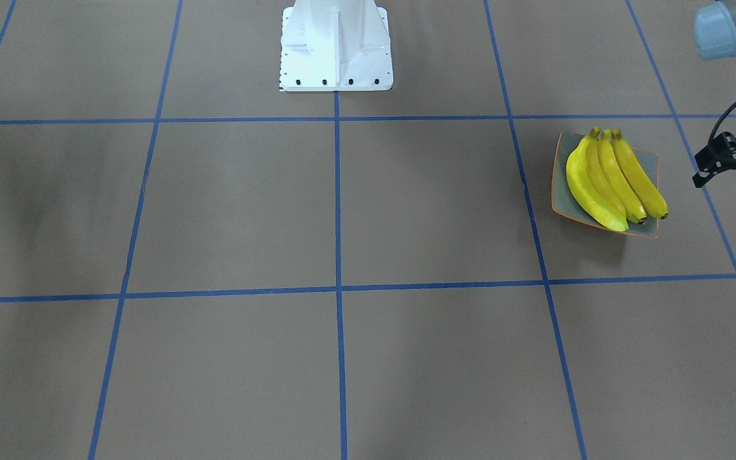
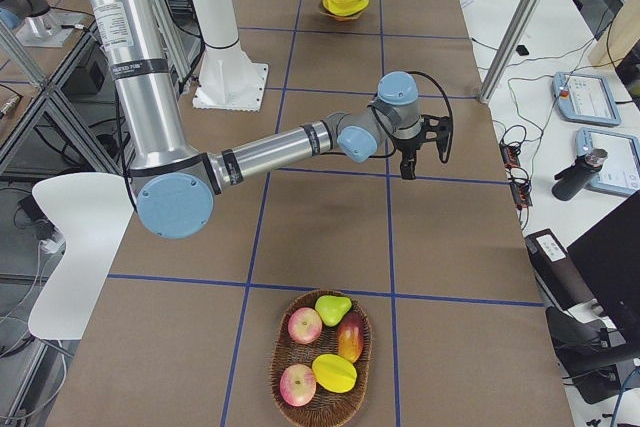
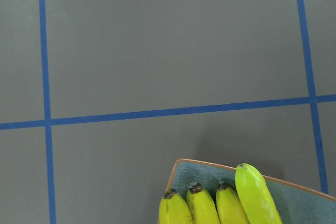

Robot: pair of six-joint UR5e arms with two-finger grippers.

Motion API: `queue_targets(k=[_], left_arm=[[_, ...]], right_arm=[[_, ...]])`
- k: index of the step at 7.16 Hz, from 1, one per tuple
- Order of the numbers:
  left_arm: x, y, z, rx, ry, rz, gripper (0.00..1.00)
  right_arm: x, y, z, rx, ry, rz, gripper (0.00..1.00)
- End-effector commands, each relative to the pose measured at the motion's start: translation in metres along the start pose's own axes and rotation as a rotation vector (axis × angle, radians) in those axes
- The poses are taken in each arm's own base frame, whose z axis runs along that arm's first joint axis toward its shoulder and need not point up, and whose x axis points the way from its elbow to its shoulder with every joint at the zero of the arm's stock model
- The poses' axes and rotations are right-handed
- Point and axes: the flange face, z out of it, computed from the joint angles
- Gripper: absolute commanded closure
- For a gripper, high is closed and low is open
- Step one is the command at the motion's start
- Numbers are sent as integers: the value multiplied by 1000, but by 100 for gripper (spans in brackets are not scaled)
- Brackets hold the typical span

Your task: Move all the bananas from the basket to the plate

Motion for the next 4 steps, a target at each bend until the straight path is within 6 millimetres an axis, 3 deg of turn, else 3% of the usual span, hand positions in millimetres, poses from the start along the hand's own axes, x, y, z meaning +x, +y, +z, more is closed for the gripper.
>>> queue_targets(k=[1,2,4], left_arm=[[-28,-21,15,-15,2,33,1],[-51,-28,21,-25,-7,86,1],[-62,-25,20,-31,-12,76,1]], right_arm=[[69,4,-20,-89,10,-64,0],[89,2,-31,-130,5,-88,0],[121,12,-46,-182,0,-67,0]])
